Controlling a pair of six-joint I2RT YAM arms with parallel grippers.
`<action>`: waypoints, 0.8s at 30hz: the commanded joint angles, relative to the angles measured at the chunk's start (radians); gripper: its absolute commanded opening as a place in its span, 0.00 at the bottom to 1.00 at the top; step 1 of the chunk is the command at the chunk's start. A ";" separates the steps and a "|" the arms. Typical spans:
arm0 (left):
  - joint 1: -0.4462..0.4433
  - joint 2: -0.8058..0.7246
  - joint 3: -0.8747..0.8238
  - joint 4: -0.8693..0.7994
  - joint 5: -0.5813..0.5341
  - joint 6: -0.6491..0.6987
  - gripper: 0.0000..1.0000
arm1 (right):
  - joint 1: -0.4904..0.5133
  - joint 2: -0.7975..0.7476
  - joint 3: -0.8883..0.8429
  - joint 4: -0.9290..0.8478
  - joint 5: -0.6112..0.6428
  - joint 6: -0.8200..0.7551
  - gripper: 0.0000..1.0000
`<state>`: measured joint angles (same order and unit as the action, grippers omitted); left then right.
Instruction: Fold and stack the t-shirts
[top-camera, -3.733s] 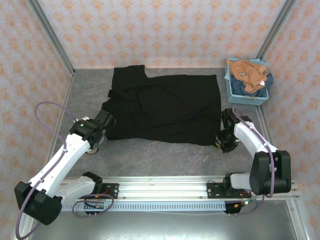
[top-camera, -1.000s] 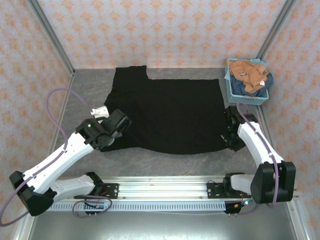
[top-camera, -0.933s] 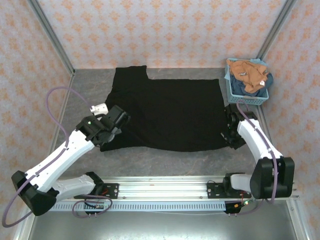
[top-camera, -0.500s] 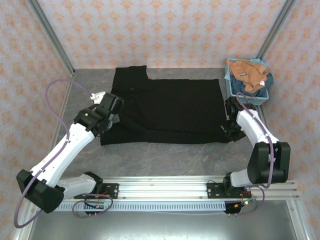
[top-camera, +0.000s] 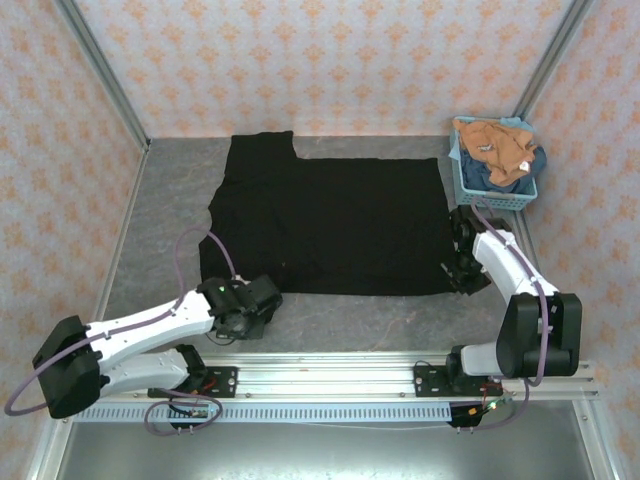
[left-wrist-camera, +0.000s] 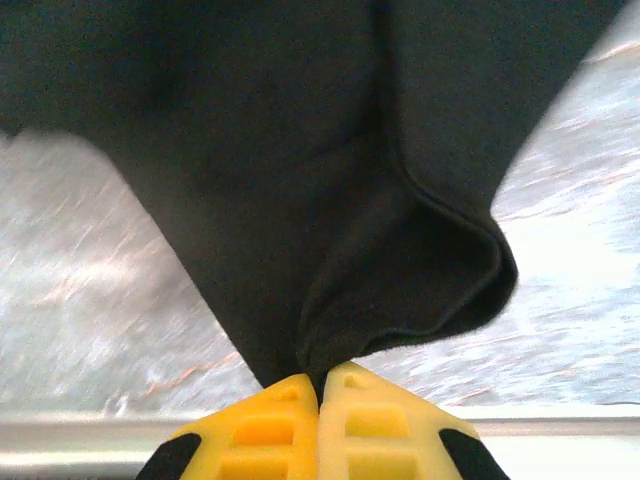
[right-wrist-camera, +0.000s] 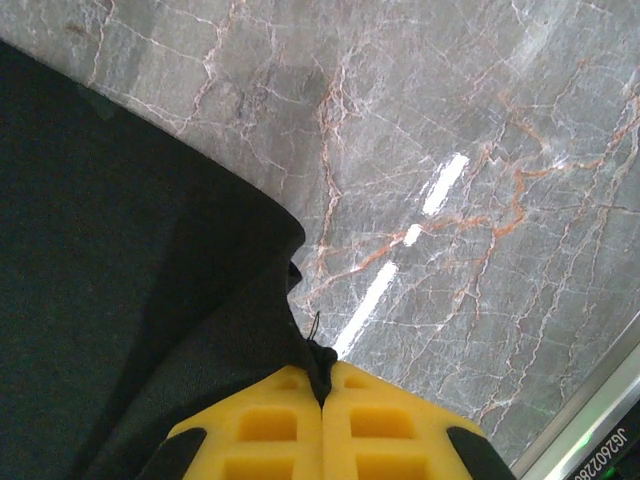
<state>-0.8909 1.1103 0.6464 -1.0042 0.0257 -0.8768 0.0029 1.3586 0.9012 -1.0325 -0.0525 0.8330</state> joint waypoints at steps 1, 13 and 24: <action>-0.024 0.044 0.019 -0.193 -0.122 -0.228 0.00 | -0.006 0.014 -0.004 0.002 0.008 -0.015 0.00; -0.042 0.025 0.058 -0.358 -0.264 -0.413 0.00 | -0.006 0.041 -0.039 0.036 -0.003 -0.030 0.00; -0.041 -0.027 0.034 -0.340 -0.260 -0.484 0.00 | -0.006 0.059 -0.037 0.042 -0.003 -0.040 0.00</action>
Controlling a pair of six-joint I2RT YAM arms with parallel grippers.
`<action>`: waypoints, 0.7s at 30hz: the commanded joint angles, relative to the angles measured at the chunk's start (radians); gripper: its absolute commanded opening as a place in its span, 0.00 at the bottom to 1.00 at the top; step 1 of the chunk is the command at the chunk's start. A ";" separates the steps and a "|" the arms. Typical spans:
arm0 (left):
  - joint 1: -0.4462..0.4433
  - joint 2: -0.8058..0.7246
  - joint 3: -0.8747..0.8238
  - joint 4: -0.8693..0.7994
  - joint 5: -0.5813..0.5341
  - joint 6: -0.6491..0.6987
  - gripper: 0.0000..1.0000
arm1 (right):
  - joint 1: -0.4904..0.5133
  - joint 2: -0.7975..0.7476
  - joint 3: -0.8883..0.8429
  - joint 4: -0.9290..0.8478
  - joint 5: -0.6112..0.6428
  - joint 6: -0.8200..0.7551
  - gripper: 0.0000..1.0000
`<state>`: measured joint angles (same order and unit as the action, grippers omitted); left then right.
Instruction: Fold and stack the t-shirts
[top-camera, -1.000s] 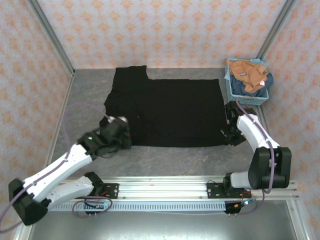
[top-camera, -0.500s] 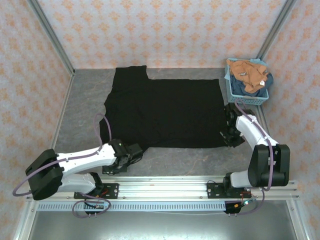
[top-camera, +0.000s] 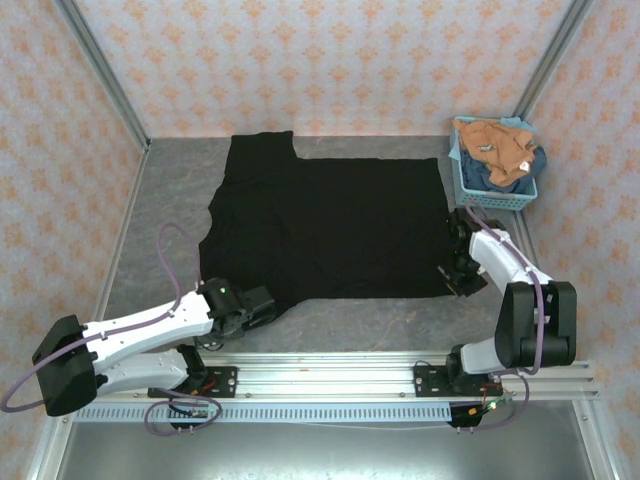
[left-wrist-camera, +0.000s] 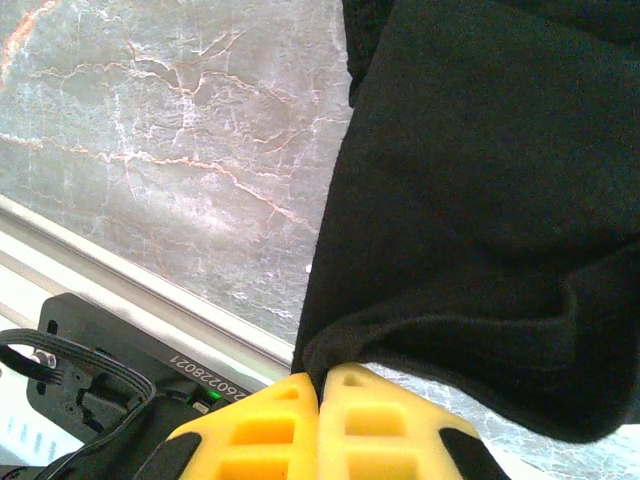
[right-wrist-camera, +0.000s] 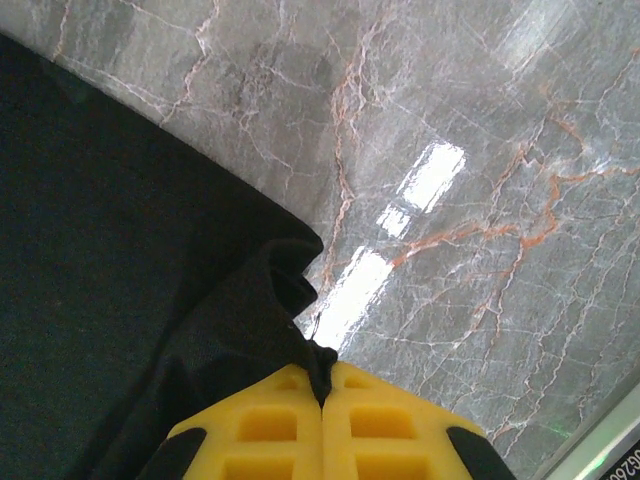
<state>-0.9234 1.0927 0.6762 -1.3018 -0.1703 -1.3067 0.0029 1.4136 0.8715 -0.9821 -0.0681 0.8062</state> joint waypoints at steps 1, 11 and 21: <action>-0.009 -0.006 0.039 -0.048 -0.084 -0.048 0.00 | -0.006 -0.007 0.006 -0.014 0.010 -0.022 0.00; 0.184 0.149 0.608 -0.117 -0.413 0.277 0.00 | -0.006 -0.069 0.258 -0.111 0.030 -0.118 0.00; 0.487 0.339 0.836 0.158 -0.396 0.676 0.00 | -0.007 0.053 0.374 -0.088 0.068 -0.097 0.00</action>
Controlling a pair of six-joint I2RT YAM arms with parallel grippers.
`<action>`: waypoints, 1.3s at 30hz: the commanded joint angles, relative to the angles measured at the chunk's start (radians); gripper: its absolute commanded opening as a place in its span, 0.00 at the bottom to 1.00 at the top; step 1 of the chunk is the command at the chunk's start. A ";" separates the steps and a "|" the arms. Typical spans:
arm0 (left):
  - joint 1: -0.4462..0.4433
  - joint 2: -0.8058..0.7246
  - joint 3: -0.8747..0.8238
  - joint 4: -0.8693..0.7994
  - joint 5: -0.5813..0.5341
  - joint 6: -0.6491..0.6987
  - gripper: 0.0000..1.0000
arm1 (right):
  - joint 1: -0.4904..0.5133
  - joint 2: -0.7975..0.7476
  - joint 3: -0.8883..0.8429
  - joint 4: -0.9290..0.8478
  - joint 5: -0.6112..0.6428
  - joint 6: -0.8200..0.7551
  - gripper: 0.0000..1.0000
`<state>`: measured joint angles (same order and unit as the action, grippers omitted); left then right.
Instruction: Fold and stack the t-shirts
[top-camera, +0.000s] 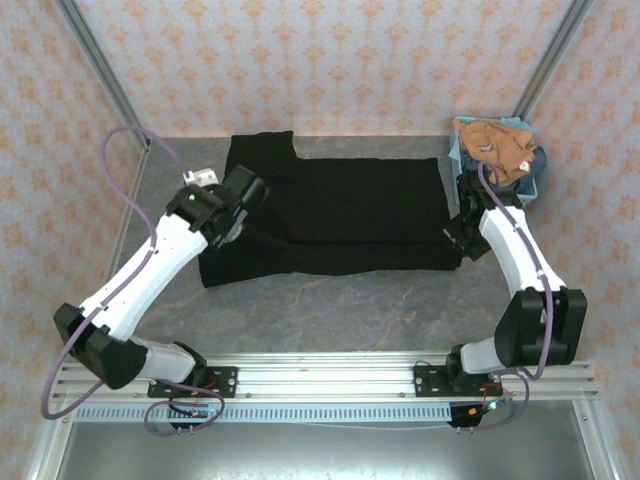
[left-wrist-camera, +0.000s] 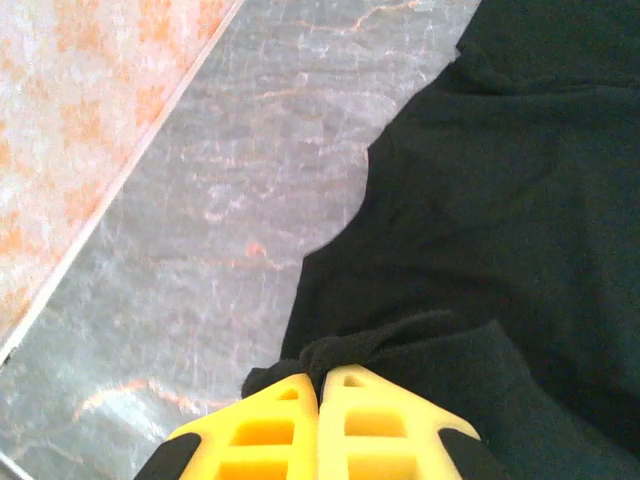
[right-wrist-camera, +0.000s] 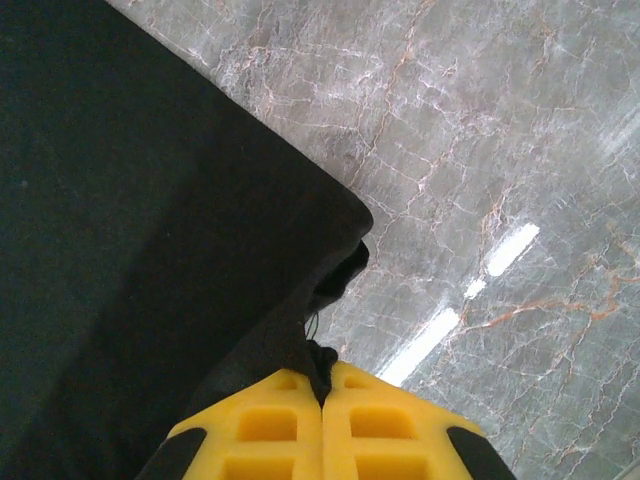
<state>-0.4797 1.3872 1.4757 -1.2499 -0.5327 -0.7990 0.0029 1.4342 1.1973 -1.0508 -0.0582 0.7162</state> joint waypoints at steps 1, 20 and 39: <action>0.060 0.067 0.044 0.126 -0.022 0.191 0.00 | -0.007 0.051 0.059 -0.014 0.058 -0.009 0.00; 0.149 0.497 0.294 0.348 0.025 0.445 0.00 | -0.007 0.416 0.266 0.035 0.074 -0.043 0.00; 0.270 0.585 0.377 0.099 0.170 0.283 0.68 | -0.069 0.432 0.306 -0.006 0.036 -0.067 0.46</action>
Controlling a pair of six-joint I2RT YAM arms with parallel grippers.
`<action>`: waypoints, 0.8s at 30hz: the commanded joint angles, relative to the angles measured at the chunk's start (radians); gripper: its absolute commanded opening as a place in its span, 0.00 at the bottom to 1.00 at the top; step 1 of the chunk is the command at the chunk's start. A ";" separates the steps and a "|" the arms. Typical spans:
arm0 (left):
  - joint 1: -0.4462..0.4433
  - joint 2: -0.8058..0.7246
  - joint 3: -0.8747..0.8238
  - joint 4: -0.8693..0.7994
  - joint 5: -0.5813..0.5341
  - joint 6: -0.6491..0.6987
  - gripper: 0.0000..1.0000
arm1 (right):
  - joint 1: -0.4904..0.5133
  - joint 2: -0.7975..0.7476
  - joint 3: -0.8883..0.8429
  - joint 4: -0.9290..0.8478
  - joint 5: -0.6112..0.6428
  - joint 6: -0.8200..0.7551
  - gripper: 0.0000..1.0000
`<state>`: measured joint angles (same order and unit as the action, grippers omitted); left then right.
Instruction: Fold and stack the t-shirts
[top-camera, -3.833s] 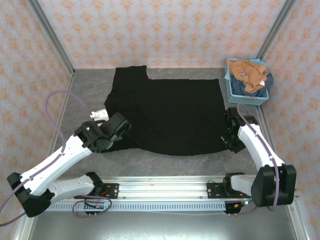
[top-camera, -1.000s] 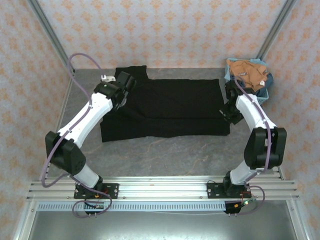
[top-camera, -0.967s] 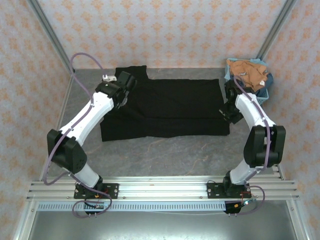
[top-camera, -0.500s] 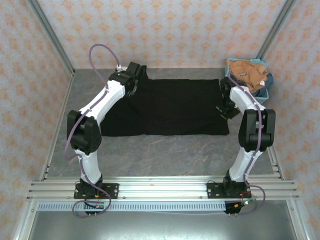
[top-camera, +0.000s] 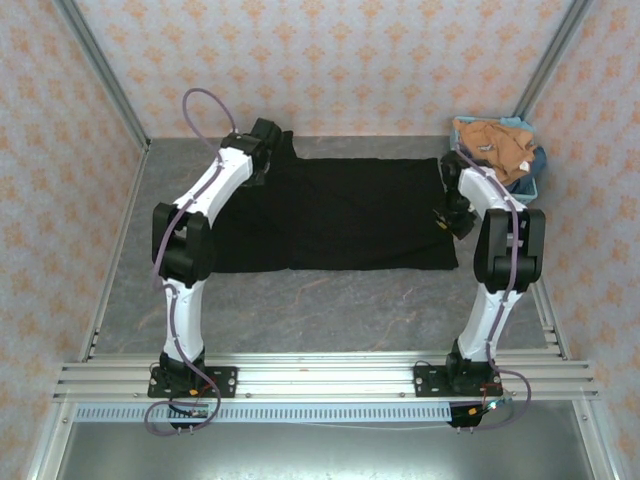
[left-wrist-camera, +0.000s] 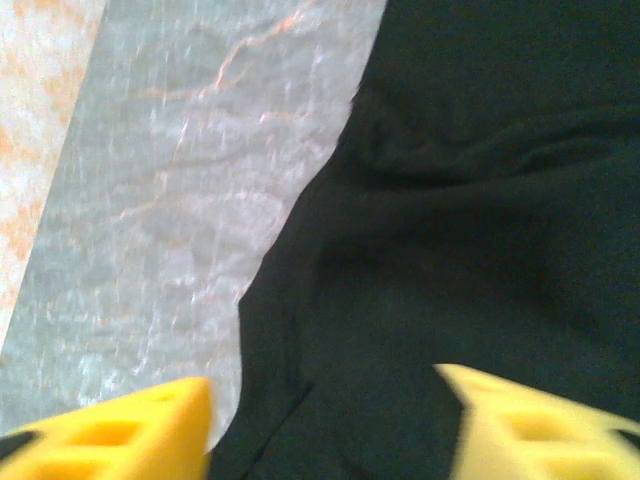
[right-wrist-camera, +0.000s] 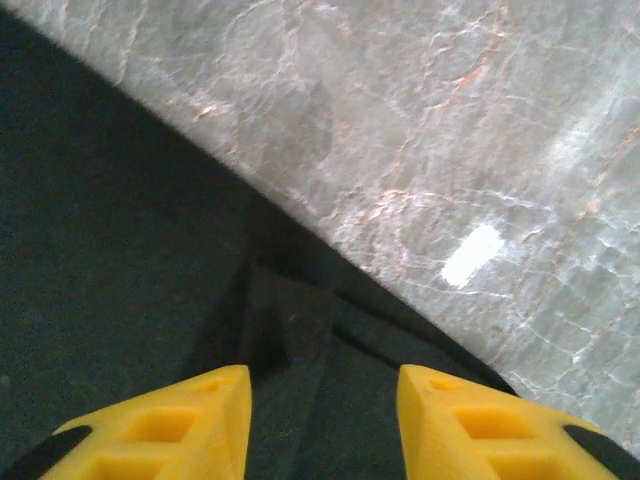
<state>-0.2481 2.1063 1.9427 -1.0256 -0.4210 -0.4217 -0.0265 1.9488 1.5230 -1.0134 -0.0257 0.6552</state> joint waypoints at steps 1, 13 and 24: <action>0.050 -0.187 -0.166 -0.117 0.091 -0.134 0.69 | -0.046 -0.116 -0.049 -0.042 0.000 -0.005 0.48; 0.240 -0.616 -0.981 0.207 0.622 -0.424 0.67 | -0.056 -0.341 -0.452 0.118 -0.147 0.040 0.37; 0.260 -0.519 -1.045 0.376 0.674 -0.494 0.61 | -0.071 -0.259 -0.510 0.196 -0.146 0.065 0.31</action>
<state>0.0074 1.5547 0.8955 -0.7101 0.2356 -0.8879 -0.0883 1.6783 1.0229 -0.8490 -0.1844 0.7067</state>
